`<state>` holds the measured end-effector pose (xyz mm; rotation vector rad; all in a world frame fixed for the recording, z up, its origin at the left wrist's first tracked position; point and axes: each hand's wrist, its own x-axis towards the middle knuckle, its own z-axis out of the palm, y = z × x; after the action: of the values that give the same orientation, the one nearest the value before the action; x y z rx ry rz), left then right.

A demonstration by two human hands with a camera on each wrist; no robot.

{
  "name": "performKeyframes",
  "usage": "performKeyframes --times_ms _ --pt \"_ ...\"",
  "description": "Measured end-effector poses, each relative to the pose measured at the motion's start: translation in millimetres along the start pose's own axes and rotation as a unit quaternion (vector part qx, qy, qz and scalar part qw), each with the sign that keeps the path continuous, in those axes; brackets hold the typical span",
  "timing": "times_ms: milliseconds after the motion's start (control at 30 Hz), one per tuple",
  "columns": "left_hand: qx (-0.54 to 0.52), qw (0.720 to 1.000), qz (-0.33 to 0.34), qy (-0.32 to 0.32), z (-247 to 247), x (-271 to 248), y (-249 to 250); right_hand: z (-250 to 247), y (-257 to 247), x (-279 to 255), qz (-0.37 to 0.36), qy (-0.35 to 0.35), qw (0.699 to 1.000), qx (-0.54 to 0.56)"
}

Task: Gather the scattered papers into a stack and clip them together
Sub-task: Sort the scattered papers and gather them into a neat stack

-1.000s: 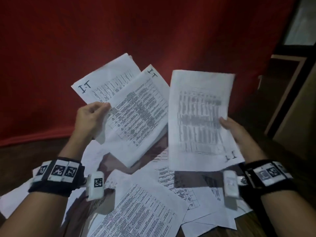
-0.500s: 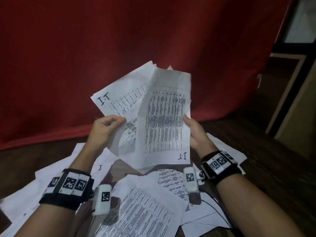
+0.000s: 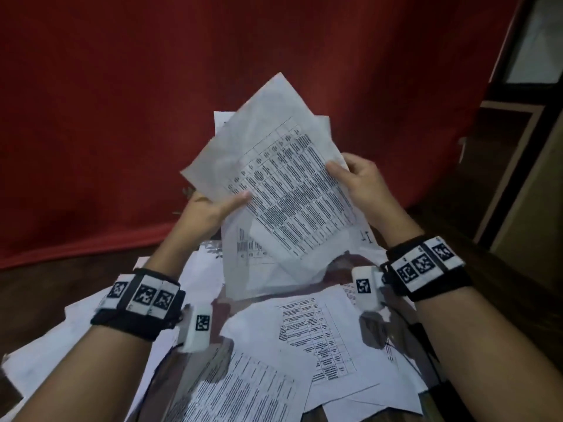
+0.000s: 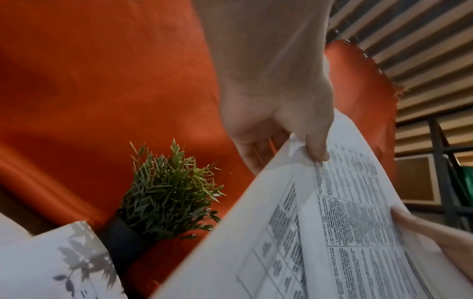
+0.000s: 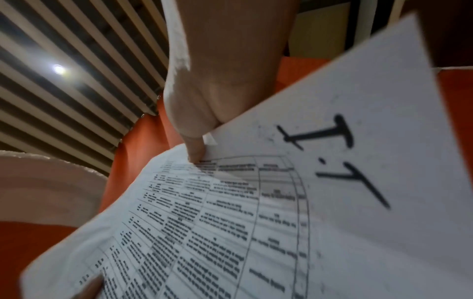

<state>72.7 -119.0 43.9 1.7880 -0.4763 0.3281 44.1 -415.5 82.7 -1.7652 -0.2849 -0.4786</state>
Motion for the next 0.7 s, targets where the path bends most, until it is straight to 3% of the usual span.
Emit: performKeyframes --times_ms 100,233,333,433,500,567,633,700 --pt "-0.052 0.996 -0.038 0.060 -0.8 5.7 -5.9 -2.8 6.0 -0.8 0.049 0.022 0.997 0.052" --pt "-0.079 0.990 -0.018 0.119 10.2 0.7 -11.1 4.0 27.1 -8.4 0.100 0.034 0.987 0.117" --pt "-0.081 0.988 -0.030 0.128 2.6 -3.4 -14.6 -11.6 28.2 -4.7 0.033 0.063 0.997 0.019" --pt "-0.050 0.990 -0.050 0.124 -13.9 -0.6 -20.2 -38.1 16.5 7.2 0.021 -0.061 0.989 -0.136" --pt "-0.044 0.991 -0.054 0.118 -19.0 2.4 -18.8 -41.6 3.4 12.9 0.033 -0.180 0.952 -0.246" --pt "-0.016 0.994 -0.056 0.098 -19.8 6.4 -15.7 -31.4 -11.5 16.9 0.015 -0.246 0.888 -0.389" --pt "0.000 0.996 -0.064 0.064 -19.5 9.6 -11.6 -11.4 -26.9 15.1 -0.015 -0.267 0.814 -0.516" --pt "0.016 0.996 -0.079 0.030 -18.6 13.1 -9.9 12.0 -37.4 8.5 -0.093 -0.252 0.732 -0.626"
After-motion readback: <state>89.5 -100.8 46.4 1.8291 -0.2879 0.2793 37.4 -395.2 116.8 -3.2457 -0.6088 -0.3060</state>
